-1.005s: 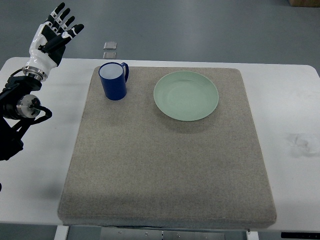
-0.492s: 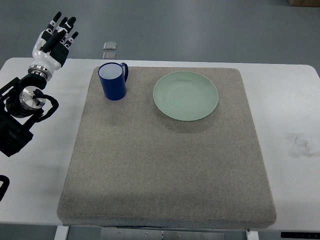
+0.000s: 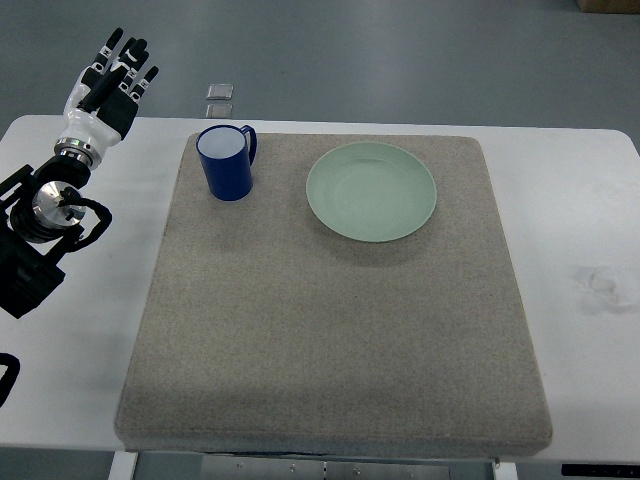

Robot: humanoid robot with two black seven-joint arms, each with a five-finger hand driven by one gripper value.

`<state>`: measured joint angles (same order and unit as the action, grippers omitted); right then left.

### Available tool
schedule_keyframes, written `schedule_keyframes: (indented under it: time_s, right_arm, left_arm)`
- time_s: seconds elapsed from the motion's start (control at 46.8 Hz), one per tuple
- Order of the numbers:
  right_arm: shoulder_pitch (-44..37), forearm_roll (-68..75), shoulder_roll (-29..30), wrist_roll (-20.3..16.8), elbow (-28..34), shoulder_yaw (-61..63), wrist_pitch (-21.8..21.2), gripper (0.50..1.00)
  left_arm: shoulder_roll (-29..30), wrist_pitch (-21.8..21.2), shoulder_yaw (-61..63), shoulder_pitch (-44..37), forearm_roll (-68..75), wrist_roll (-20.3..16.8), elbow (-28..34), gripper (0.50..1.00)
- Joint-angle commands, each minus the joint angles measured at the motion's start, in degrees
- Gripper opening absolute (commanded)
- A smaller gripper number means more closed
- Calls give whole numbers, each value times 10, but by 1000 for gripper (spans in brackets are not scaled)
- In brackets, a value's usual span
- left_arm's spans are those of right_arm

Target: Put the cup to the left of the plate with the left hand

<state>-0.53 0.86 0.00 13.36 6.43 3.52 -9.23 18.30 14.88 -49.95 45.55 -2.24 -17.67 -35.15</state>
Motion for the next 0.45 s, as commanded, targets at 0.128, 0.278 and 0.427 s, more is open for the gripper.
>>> schedule_keyframes:
  time_s: [0.128, 0.278, 0.427]
  right_arm:
    - [0, 0, 0, 0, 0, 0, 0, 932]
    - [0, -4, 0, 0, 1, -1, 0, 932]
    - [0, -2, 0, 0, 2, 1, -8, 932]
  left_arm:
    - [-1, 13, -2, 1, 1, -1, 0, 1000]
    - [0, 21, -4, 1, 2, -4, 0, 1000]
    - [0, 23, -4, -1, 2, -5, 2, 1000]
